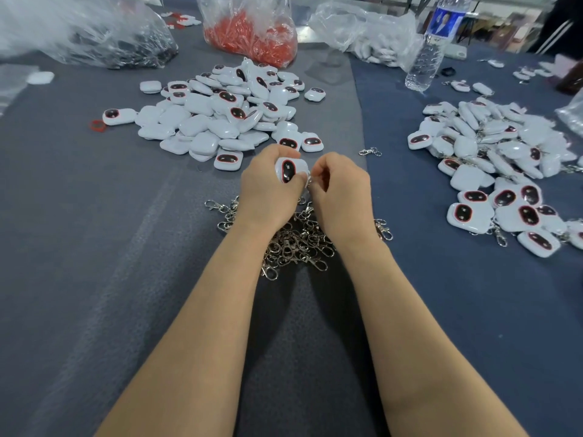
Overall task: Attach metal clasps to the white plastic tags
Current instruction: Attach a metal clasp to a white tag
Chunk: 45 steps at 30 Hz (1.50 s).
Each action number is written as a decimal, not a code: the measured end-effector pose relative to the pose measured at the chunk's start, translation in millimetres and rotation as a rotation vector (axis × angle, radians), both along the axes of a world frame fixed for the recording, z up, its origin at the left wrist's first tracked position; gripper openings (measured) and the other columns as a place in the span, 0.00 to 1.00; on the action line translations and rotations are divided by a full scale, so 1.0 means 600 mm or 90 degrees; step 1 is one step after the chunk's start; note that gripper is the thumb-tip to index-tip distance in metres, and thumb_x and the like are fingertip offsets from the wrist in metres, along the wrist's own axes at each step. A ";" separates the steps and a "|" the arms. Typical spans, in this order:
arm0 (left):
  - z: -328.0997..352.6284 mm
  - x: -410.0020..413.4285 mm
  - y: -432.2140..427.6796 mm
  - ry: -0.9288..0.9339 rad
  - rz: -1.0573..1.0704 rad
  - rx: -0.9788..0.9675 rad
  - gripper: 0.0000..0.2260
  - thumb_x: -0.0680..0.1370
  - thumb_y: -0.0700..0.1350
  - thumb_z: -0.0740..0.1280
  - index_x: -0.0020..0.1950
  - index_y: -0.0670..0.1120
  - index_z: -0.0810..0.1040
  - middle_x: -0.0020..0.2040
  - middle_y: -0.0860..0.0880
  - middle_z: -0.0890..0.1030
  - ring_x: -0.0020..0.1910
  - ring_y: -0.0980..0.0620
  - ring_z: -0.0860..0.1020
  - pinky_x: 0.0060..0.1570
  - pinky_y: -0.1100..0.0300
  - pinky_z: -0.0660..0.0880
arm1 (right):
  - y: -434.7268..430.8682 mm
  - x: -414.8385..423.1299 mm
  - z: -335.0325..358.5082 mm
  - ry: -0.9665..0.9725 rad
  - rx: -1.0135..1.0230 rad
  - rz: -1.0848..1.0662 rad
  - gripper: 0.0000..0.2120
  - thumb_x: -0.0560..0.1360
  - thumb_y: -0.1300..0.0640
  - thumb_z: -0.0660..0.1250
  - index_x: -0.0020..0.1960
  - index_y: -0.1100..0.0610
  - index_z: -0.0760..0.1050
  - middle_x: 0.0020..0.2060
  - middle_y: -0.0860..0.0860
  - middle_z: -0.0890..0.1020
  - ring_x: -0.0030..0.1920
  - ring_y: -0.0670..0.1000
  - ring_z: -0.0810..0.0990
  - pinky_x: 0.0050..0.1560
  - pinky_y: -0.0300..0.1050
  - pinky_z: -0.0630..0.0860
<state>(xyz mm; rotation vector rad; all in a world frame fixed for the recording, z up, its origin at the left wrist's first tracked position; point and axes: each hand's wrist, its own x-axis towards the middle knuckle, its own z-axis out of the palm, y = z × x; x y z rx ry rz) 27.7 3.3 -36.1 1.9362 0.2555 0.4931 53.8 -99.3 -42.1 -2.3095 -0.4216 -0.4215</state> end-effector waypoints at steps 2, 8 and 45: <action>0.000 -0.003 -0.004 -0.018 -0.002 0.049 0.09 0.74 0.39 0.68 0.51 0.51 0.75 0.42 0.56 0.76 0.40 0.60 0.74 0.40 0.74 0.69 | 0.000 0.002 -0.001 0.020 -0.011 -0.006 0.05 0.75 0.64 0.63 0.42 0.56 0.71 0.39 0.50 0.75 0.40 0.51 0.71 0.40 0.44 0.66; 0.005 -0.001 -0.003 -0.006 -0.011 -0.065 0.09 0.74 0.39 0.68 0.50 0.52 0.75 0.47 0.55 0.78 0.46 0.59 0.77 0.50 0.68 0.74 | 0.000 -0.007 0.004 0.028 0.124 0.035 0.07 0.73 0.68 0.63 0.44 0.57 0.70 0.38 0.50 0.74 0.39 0.49 0.70 0.40 0.42 0.69; 0.016 -0.002 -0.005 -0.054 0.007 -0.269 0.08 0.77 0.37 0.65 0.55 0.45 0.74 0.45 0.49 0.78 0.35 0.58 0.77 0.32 0.67 0.76 | -0.002 -0.006 0.003 0.079 0.235 0.114 0.08 0.77 0.65 0.63 0.50 0.54 0.70 0.35 0.45 0.74 0.32 0.38 0.71 0.36 0.27 0.67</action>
